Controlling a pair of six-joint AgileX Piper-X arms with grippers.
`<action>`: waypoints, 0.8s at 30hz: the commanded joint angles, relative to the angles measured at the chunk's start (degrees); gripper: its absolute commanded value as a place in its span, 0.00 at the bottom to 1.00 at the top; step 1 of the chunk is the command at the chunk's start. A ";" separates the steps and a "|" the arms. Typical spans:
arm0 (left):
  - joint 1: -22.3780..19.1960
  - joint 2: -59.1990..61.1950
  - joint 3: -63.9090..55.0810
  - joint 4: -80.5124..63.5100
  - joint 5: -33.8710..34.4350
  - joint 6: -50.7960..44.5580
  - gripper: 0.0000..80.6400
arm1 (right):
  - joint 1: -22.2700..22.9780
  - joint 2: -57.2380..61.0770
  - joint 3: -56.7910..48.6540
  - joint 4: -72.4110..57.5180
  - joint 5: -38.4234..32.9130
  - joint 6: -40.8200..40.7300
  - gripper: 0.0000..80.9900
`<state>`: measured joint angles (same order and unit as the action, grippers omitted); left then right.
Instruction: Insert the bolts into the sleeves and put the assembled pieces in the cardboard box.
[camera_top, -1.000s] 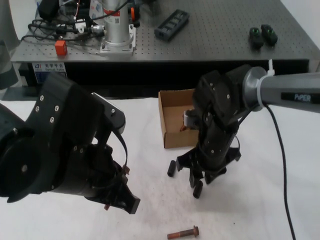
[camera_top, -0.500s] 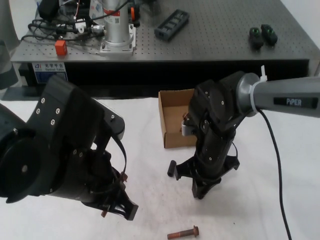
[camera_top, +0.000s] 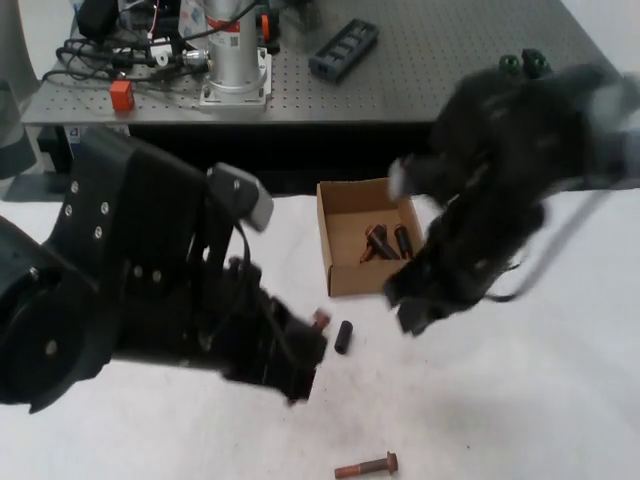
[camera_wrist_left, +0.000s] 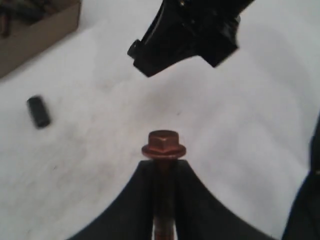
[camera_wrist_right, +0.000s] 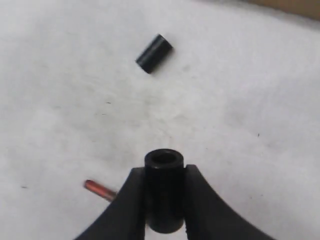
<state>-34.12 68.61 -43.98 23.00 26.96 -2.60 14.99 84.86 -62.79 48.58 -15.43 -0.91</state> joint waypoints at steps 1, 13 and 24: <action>0.12 -0.62 1.52 -18.79 13.48 -9.71 0.01 | -2.47 -10.64 7.47 -4.16 -8.07 -1.62 0.01; 0.12 7.92 5.47 -60.93 17.38 -41.09 0.01 | 6.11 -29.24 39.99 -48.58 -27.28 22.55 0.01; 0.12 9.56 5.47 -60.84 18.74 -42.20 0.01 | 7.69 -27.62 40.41 -67.39 -20.24 28.37 0.01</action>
<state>-34.12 78.30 -38.24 -36.34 44.95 -43.60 22.68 57.09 -22.15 -17.18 -36.03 27.20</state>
